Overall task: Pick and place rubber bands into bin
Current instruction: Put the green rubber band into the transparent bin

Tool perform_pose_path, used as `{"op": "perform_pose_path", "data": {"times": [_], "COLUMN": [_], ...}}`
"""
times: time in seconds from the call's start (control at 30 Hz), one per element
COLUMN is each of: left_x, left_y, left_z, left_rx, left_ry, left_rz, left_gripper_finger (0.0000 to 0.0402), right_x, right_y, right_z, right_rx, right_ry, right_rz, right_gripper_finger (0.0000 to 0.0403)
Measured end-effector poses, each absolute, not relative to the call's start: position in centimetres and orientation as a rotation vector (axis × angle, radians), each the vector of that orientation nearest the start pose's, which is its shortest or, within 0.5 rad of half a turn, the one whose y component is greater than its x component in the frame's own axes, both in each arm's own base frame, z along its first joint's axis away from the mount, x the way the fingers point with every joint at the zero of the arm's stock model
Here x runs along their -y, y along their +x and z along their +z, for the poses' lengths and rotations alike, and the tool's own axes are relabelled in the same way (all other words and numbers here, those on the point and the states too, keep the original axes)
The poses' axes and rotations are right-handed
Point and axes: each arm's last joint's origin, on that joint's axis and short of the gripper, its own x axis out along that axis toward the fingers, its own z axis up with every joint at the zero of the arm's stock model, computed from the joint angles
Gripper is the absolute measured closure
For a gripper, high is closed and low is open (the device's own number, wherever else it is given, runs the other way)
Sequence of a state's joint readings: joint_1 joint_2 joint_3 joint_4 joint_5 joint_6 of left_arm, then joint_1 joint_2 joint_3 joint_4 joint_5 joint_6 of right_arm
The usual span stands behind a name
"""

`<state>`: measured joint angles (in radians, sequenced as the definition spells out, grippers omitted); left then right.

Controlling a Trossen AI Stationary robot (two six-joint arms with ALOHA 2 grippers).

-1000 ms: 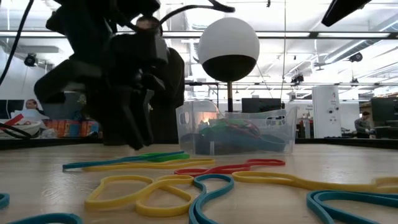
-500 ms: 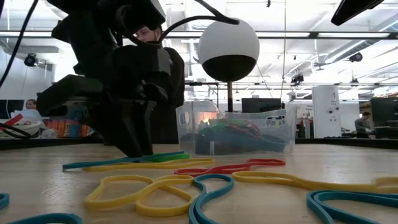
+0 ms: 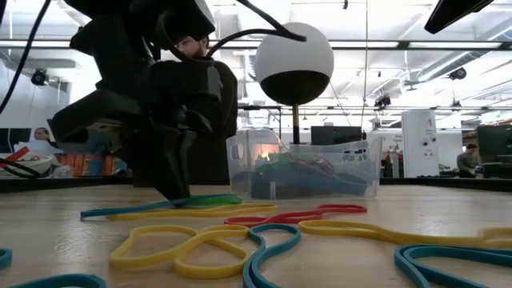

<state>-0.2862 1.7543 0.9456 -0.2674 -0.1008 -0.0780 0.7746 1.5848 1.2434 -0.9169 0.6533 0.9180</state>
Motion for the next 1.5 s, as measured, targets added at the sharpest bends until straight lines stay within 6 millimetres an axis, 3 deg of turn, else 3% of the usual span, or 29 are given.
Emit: {"op": "perform_pose_path", "data": {"times": [0.5,0.63,1.03,1.5], "left_x": [8.5,8.4,8.0,7.9], "left_y": [30.1,29.9,31.4,32.1], "left_z": [21.3,22.2,17.6,17.2], "left_rx": [-0.987,-0.946,-1.080,-1.056], "left_ry": [0.122,0.170,0.282,0.299], "left_rz": [-0.087,-0.105,-0.248,-0.339], "left_gripper_finger": [0.0402,0.0401,0.0402,0.0401], "right_x": [-19.9,-19.8,-19.7,-19.7], "right_y": [22.8,22.8,22.9,22.9], "right_z": [25.5,25.4,25.3,25.3], "right_rx": [-0.868,-0.854,-0.816,-0.813], "right_ry": [0.037,0.025,0.006,0.022], "right_rz": [-0.328,-0.341,-0.365,-0.374], "right_gripper_finger": [0.0335,0.0335,0.0335,0.0335]}}
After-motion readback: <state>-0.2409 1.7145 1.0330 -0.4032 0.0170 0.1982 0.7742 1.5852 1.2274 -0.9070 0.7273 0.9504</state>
